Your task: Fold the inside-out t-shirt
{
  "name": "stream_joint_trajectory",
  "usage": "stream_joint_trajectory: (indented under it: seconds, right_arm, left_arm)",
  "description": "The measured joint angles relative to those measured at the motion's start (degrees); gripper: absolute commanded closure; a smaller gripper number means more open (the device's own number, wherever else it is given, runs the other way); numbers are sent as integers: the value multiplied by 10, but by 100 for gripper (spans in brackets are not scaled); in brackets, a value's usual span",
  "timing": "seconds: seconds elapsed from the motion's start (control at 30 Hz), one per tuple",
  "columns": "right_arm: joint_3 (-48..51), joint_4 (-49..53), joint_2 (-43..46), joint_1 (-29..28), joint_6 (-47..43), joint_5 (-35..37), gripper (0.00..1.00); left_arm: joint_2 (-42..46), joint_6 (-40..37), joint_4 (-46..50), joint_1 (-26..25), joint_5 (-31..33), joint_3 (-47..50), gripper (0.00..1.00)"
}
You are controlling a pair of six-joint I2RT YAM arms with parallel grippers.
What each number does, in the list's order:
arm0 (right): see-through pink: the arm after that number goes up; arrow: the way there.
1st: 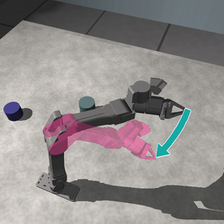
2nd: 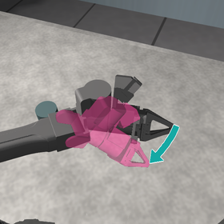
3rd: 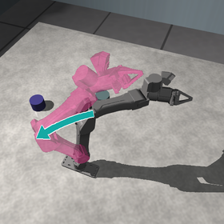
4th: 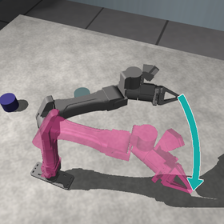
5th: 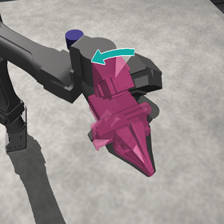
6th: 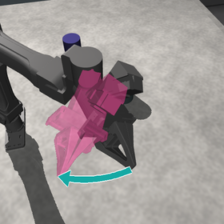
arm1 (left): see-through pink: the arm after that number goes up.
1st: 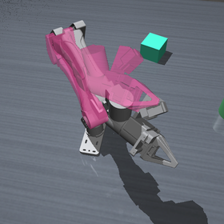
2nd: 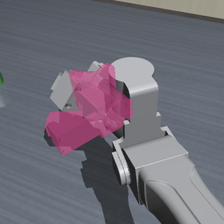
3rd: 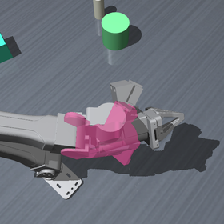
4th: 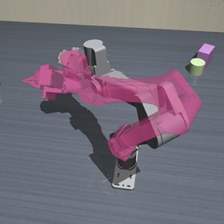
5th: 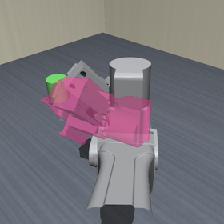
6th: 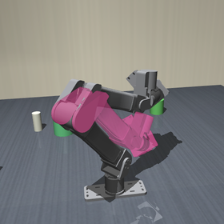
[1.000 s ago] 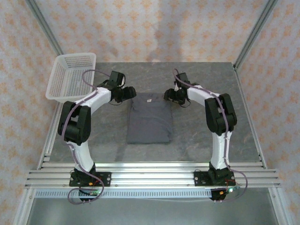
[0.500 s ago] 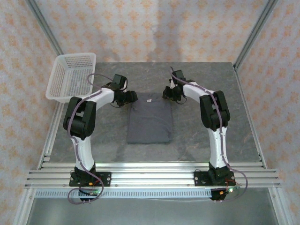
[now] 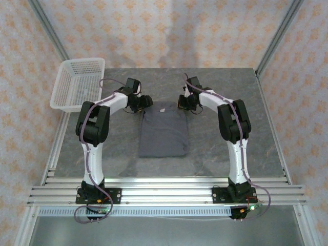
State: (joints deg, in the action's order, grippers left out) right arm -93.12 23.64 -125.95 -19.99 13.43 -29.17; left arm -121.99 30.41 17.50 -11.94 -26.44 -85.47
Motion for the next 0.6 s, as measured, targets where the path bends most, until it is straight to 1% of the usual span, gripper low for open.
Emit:
stream_joint_trajectory:
  seconds: [0.07, 0.13, 0.17, 0.23, 0.37, 0.5, 0.6]
  right_arm:
    - [0, 0, 0, 0, 0, -1, 98]
    - [0, 2, 0, 0, 0, -3, 98]
    - [0, 2, 0, 0, 0, -3, 98]
    - [0, 3, 0, 0, 0, -4, 99]
    - [0, 9, 0, 0, 5, -4, 100]
    - [-3, 24, 14, 0, 23, -9, 100]
    - [-28, 47, 48, 0, 35, -14, 100]
  left_arm:
    - [-1, 8, -9, 0, -9, 0, 51]
    - [-3, 12, -15, 0, -17, 3, 64]
    - [-4, 15, -17, 0, -19, 7, 73]
    - [-6, 21, -19, 0, -21, 11, 100]
    - [-8, 30, -28, 2, -35, 13, 100]
    - [-3, 59, -57, 12, -72, 29, 100]
    - [33, 75, -50, 24, -89, 31, 100]
